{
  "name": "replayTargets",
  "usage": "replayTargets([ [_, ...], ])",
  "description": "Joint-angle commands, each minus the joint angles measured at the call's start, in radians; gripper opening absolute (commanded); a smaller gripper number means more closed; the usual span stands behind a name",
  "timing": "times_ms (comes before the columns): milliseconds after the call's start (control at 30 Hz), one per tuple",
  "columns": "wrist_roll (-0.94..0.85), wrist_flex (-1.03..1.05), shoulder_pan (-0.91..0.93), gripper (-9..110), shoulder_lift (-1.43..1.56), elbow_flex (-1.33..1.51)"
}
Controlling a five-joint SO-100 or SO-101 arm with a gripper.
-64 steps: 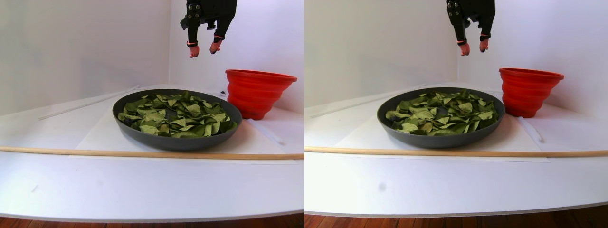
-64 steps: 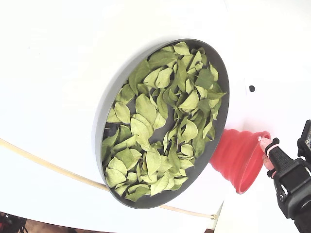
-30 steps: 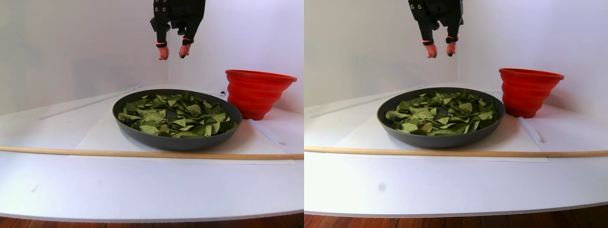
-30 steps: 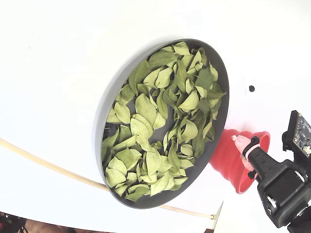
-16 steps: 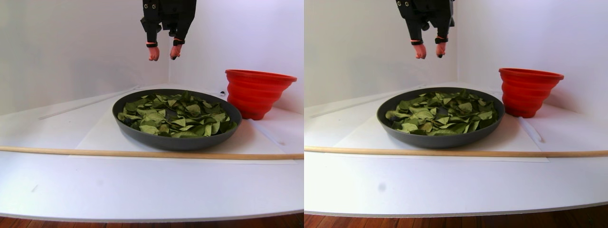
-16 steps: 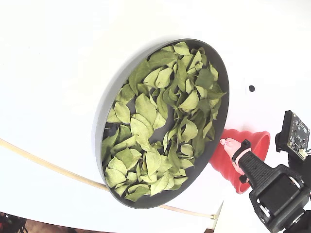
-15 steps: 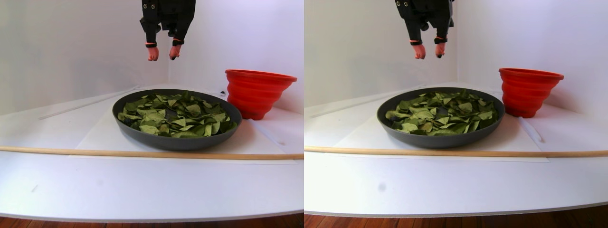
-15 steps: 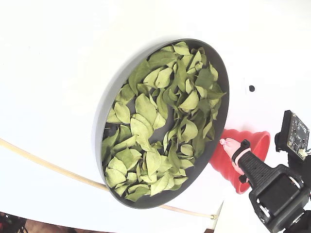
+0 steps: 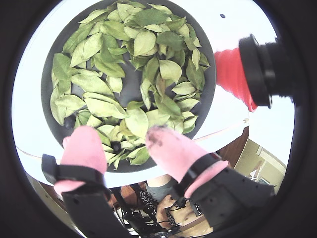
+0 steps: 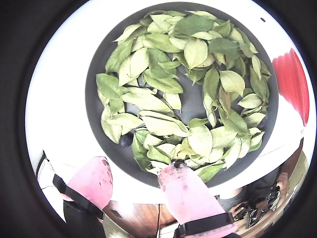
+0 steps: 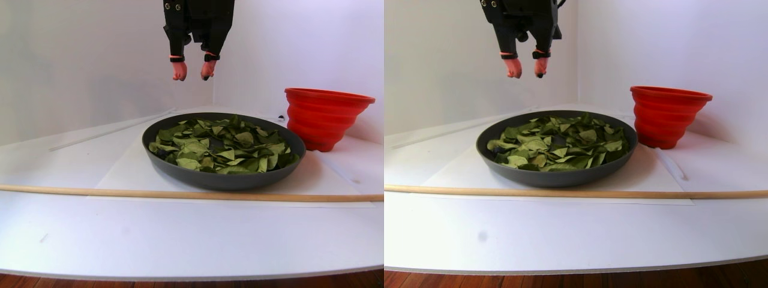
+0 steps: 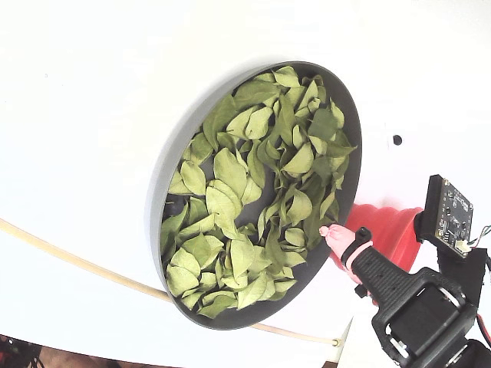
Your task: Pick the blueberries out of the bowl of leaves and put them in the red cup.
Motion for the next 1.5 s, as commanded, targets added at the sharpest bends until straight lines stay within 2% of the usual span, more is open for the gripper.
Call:
replayTargets([
  [0, 0.006, 0.0, -0.011, 17, 0.115, -0.005],
  [633, 0.021, -0.058, -0.063, 17, 0.1, 0.1],
  [1467, 0.084, -0.195, -0.118, 17, -0.097, 0.127],
])
